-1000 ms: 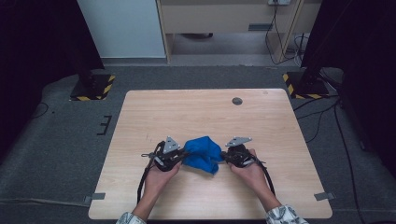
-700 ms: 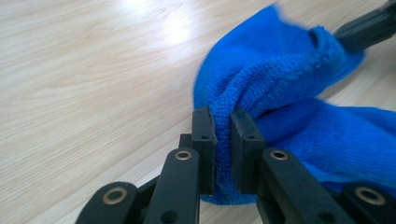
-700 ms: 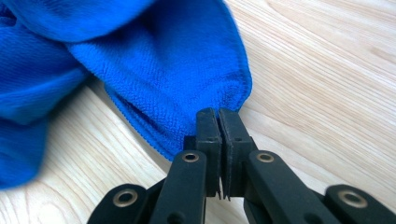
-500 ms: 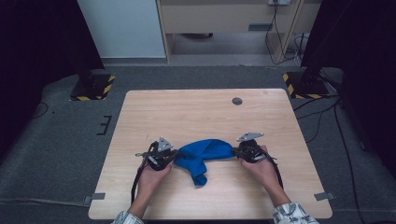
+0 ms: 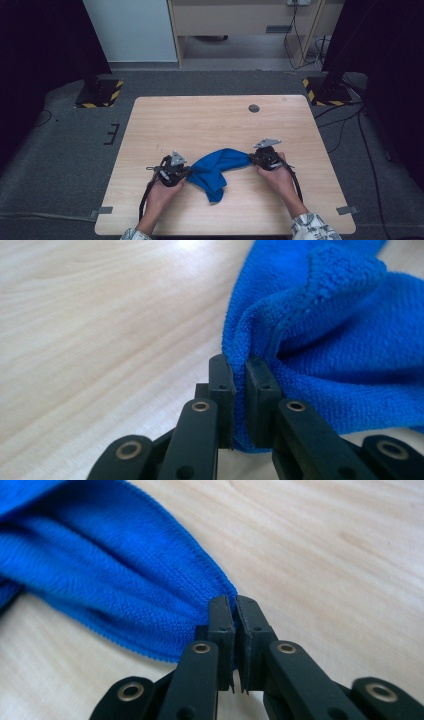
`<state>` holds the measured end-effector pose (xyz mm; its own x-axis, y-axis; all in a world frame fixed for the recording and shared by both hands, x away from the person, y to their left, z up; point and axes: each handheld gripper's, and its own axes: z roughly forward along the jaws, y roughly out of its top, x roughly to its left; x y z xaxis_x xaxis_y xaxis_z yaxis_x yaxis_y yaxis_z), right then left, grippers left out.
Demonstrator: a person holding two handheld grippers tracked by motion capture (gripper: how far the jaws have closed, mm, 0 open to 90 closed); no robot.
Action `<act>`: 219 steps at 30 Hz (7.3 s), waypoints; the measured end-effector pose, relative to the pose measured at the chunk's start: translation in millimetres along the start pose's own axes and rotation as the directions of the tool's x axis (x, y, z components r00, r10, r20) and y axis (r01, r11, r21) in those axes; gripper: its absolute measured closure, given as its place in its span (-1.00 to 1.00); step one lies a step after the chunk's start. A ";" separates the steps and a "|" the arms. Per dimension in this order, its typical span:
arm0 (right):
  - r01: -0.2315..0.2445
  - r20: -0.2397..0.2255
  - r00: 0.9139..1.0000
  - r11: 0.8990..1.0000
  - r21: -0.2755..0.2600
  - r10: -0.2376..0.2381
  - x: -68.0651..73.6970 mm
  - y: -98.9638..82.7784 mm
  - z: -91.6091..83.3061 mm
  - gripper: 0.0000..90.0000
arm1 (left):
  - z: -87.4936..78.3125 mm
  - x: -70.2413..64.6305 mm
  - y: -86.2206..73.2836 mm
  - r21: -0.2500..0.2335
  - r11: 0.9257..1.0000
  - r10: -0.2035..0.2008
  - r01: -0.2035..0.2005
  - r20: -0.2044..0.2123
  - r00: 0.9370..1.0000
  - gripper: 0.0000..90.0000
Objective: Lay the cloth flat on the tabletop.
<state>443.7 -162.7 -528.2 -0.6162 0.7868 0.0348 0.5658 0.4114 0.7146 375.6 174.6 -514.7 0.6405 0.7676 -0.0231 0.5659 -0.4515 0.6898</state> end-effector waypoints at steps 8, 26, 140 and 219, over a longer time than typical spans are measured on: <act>-0.046 0.015 0.999 0.996 -0.075 0.047 -0.3 9.3 -1.9 0.35 | -4.0 1.5 0.9 -0.062 0.998 -0.032 0.031 -0.004 0.999 0.34; -0.185 0.028 0.981 0.975 -0.125 0.190 -8.6 3.9 -18.1 -0.20 | -28.6 1.4 11.0 -0.215 0.976 -0.042 0.048 0.034 0.999 0.02; -0.069 -0.011 0.998 0.991 -0.115 0.068 -6.9 10.1 -6.5 0.98 | -17.6 34.2 10.1 -0.293 0.948 -0.146 0.124 -0.055 0.988 0.92; 0.012 0.084 0.996 0.924 -0.382 0.022 -0.9 36.6 -175.1 0.98 | -74.4 3.3 89.7 -0.407 0.912 -0.048 0.048 0.010 0.999 0.92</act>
<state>369.0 -228.8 -379.7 -0.5553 0.8316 -0.0083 0.3066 0.2139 0.9275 389.8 170.5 -399.1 0.6179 0.7838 -0.0631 0.3357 -0.1903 0.9225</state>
